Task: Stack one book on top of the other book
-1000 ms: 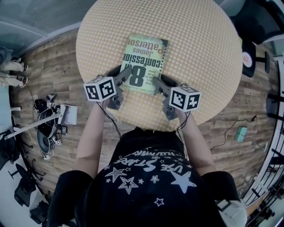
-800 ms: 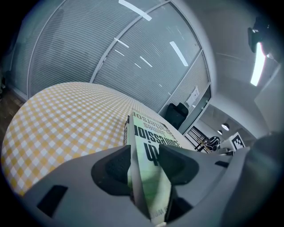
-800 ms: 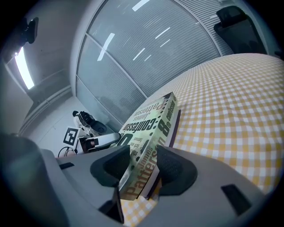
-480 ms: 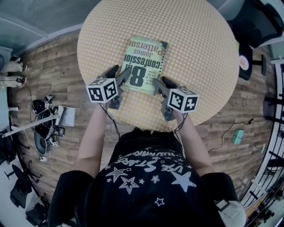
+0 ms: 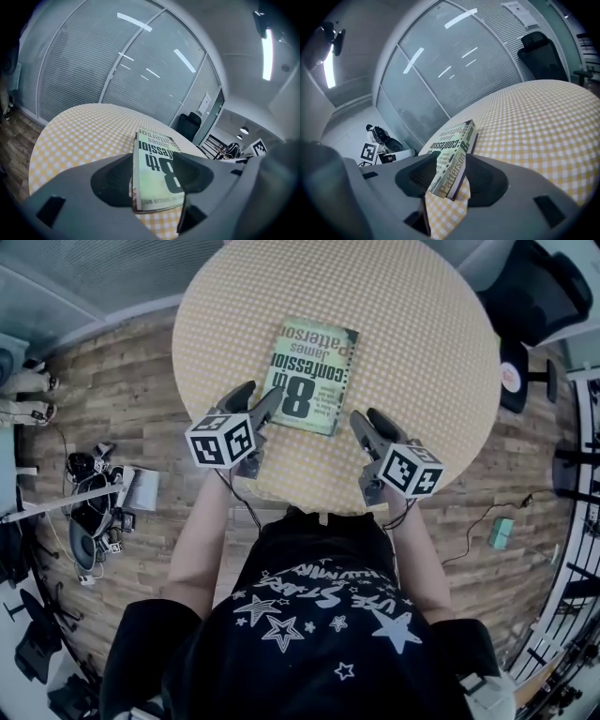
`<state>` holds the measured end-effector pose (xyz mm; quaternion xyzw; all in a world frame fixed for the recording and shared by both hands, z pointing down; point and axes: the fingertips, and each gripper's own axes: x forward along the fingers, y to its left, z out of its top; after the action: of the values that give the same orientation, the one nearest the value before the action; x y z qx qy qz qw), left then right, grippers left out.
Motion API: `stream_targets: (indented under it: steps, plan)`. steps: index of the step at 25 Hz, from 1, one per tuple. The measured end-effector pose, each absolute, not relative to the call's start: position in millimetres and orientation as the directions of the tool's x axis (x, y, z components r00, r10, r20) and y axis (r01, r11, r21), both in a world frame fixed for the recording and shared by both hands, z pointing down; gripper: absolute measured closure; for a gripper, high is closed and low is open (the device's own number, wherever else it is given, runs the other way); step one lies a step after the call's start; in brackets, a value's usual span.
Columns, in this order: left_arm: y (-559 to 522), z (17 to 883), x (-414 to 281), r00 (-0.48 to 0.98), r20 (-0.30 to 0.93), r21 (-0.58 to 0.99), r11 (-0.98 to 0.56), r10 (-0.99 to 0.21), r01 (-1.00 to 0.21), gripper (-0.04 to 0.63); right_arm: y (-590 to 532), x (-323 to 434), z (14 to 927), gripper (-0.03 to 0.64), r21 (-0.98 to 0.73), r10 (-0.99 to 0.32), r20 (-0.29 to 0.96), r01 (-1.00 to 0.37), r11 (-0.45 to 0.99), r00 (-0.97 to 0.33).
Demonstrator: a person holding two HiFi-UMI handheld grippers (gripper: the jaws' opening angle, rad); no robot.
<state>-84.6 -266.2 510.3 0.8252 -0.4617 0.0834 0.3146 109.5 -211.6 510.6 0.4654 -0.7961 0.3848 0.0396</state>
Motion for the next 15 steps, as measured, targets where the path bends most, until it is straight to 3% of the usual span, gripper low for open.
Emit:
stream_targets:
  steps: [8, 15]
  plan:
    - [-236.2, 470.5, -52.6, 0.603, 0.383, 0.384, -0.473, -0.699, -0.793, 0.365, -196.0, 120.7, 484.1, 0.538, -0.528, -0.699, 0.403, -0.774, 0.349, -0.591]
    - [-201.5, 438.4, -28.5, 0.552, 0.36, 0.262, -0.487, -0.752, -0.833, 0.486, -171.3, 134.5, 468.7, 0.575, -0.568, -0.705, 0.335, -0.73, 0.379, -0.626]
